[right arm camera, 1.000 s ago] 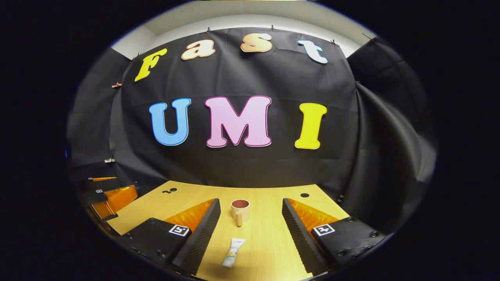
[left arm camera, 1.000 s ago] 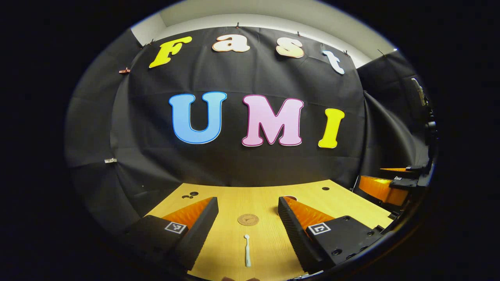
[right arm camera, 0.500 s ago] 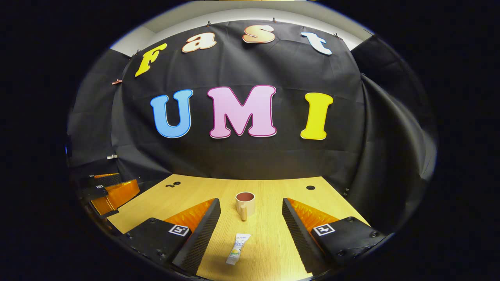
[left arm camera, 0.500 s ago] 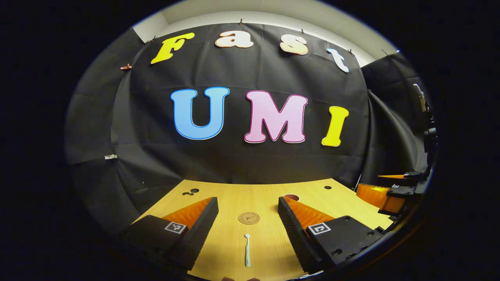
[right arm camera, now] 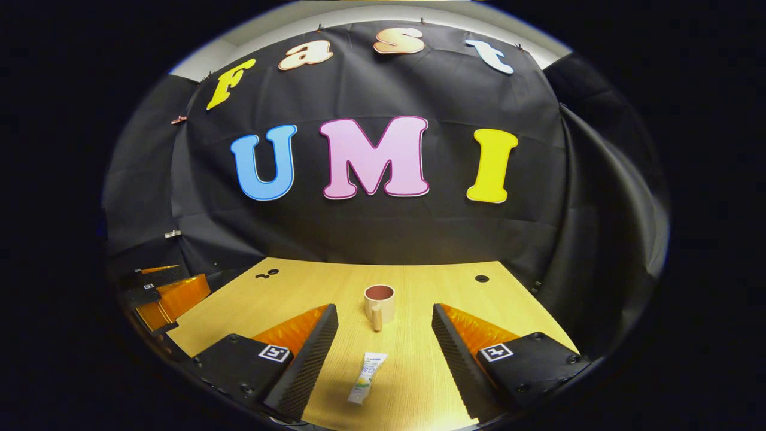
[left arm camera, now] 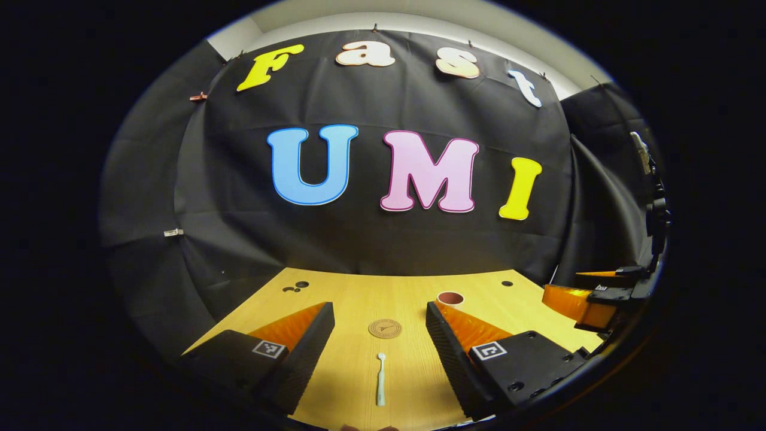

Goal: Put the toothbrush and toothpaste on the desktop into the cup, then pick up the cup and place it on the coaster on the desktop.

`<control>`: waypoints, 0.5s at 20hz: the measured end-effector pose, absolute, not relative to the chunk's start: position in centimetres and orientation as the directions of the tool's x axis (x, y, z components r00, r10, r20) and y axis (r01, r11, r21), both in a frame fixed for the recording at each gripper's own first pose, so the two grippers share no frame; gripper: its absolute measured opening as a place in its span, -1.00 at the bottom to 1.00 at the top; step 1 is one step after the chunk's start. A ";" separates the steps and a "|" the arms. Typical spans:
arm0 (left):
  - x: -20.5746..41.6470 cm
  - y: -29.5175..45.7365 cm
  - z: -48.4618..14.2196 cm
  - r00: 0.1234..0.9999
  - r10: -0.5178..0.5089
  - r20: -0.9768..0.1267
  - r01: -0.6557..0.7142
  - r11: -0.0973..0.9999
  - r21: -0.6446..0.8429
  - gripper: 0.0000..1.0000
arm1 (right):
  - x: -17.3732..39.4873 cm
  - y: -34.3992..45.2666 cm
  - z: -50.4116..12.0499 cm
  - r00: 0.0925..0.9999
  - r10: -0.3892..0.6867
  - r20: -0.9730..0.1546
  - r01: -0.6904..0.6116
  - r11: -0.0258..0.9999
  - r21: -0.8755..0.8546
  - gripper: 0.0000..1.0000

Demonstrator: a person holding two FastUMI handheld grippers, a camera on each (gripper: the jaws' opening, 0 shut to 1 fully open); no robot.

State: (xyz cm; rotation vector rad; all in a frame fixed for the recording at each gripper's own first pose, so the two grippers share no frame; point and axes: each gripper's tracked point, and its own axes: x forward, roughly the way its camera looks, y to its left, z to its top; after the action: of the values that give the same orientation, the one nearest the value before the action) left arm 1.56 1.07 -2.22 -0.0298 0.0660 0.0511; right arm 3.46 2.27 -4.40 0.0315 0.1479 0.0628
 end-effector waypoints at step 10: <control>2.5 4.2 -6.1 0.969 0.188 -0.160 -0.197 0.979 -0.045 0.94 | 7.6 4.8 -11.0 0.924 0.164 -0.345 -0.156 0.986 0.052 0.95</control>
State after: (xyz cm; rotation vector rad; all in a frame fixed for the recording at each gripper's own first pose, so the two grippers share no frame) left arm 2.50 4.18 -6.05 -0.0607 0.1562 0.1946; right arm 7.61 4.84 -10.97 0.0241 0.3557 0.1644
